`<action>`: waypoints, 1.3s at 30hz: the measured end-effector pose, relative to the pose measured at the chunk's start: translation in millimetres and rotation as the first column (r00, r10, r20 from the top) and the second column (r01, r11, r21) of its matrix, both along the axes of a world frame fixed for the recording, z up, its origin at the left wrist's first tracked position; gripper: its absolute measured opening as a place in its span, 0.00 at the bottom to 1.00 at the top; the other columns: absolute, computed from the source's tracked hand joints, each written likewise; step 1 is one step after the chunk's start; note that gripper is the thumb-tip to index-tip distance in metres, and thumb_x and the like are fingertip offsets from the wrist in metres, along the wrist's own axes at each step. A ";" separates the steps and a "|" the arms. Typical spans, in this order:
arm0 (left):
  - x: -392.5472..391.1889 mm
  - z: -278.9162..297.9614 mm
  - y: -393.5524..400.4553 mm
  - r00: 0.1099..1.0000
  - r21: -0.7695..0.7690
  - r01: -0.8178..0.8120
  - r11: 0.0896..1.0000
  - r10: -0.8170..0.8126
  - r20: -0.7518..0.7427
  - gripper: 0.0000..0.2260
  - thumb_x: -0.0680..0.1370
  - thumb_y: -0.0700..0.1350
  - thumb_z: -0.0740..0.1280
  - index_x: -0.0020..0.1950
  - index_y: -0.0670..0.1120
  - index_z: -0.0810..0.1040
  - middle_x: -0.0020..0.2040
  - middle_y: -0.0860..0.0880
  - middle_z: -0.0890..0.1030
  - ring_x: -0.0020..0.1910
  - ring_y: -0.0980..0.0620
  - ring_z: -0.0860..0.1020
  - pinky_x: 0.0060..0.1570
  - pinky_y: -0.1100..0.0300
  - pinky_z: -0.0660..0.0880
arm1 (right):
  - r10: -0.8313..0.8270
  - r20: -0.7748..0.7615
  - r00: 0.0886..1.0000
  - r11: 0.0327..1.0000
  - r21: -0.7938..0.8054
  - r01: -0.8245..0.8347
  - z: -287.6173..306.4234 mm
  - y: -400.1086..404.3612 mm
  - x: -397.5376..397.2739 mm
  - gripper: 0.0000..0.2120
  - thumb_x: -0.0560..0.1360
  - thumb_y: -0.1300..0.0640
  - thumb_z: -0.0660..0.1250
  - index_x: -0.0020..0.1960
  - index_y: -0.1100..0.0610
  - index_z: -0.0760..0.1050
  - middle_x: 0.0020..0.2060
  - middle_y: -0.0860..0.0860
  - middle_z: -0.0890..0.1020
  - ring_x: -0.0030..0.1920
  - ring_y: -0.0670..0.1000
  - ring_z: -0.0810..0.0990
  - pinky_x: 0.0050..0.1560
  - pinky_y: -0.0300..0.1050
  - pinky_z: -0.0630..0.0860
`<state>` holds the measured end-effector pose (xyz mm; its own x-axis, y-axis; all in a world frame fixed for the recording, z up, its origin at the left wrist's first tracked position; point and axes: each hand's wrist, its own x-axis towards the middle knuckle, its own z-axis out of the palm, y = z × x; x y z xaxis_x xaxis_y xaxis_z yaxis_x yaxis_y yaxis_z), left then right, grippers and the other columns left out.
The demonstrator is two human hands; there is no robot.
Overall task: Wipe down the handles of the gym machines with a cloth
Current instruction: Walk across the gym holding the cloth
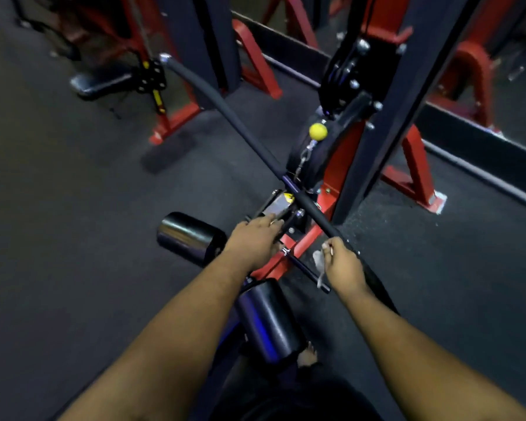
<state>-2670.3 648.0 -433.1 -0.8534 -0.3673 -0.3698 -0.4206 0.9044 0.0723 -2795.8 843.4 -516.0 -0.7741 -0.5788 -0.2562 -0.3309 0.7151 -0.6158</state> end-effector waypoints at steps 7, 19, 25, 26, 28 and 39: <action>125.9 63.0 39.0 0.936 0.102 -0.341 0.934 0.348 -0.059 0.31 0.81 0.60 0.64 0.82 0.53 0.60 0.83 0.50 0.58 0.78 0.46 0.65 0.71 0.45 0.70 | 0.324 0.102 0.940 0.939 -0.151 -0.308 71.1 -48.3 85.9 0.11 0.80 0.48 0.69 0.42 0.50 0.72 0.36 0.52 0.83 0.41 0.59 0.82 0.40 0.50 0.75; 458.7 136.7 103.2 0.625 0.029 -0.771 0.637 0.764 -0.159 0.32 0.82 0.63 0.61 0.83 0.54 0.58 0.83 0.52 0.58 0.79 0.48 0.63 0.71 0.47 0.67 | 0.780 0.039 0.625 0.619 -0.199 -0.760 178.8 -115.2 365.9 0.14 0.72 0.64 0.65 0.54 0.50 0.69 0.44 0.48 0.79 0.45 0.52 0.77 0.37 0.40 0.68; 628.3 164.5 162.2 0.465 -0.025 -0.883 0.469 0.866 -0.182 0.32 0.82 0.64 0.62 0.83 0.55 0.58 0.83 0.53 0.59 0.78 0.47 0.64 0.69 0.47 0.69 | 0.884 -0.037 0.466 0.442 -0.260 -0.859 230.3 -93.8 535.7 0.13 0.68 0.61 0.67 0.49 0.47 0.74 0.42 0.46 0.83 0.41 0.48 0.81 0.37 0.44 0.73; 655.2 168.2 173.2 0.430 -0.026 -0.901 0.434 0.882 -0.192 0.32 0.82 0.64 0.62 0.83 0.55 0.58 0.83 0.53 0.59 0.78 0.47 0.64 0.69 0.47 0.69 | 0.898 -0.034 0.439 0.417 -0.256 -0.872 236.5 -89.9 562.8 0.12 0.68 0.61 0.67 0.48 0.47 0.75 0.42 0.44 0.83 0.41 0.48 0.81 0.36 0.44 0.74; 698.8 175.0 191.9 0.373 -0.021 -0.926 0.377 0.907 -0.197 0.33 0.81 0.64 0.62 0.83 0.55 0.57 0.83 0.53 0.59 0.78 0.47 0.65 0.70 0.47 0.70 | 0.921 -0.039 0.389 0.367 -0.254 -0.895 245.4 -83.8 607.2 0.10 0.67 0.59 0.68 0.45 0.47 0.76 0.39 0.43 0.84 0.40 0.47 0.82 0.35 0.44 0.75; 852.2 200.5 218.1 0.167 -0.040 -0.986 0.163 0.957 -0.238 0.33 0.81 0.65 0.62 0.83 0.54 0.57 0.83 0.52 0.60 0.78 0.47 0.64 0.71 0.48 0.70 | 0.982 -0.116 0.150 0.116 -0.254 -0.960 268.4 -109.7 784.3 0.06 0.68 0.57 0.66 0.41 0.46 0.77 0.35 0.38 0.83 0.36 0.45 0.81 0.34 0.46 0.76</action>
<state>-1818.1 866.1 -232.6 0.2191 -0.9654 -0.1410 -0.9620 -0.2380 0.1342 -2011.5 733.7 -247.7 0.5005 -0.8657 -0.0094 -0.5907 -0.3335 -0.7348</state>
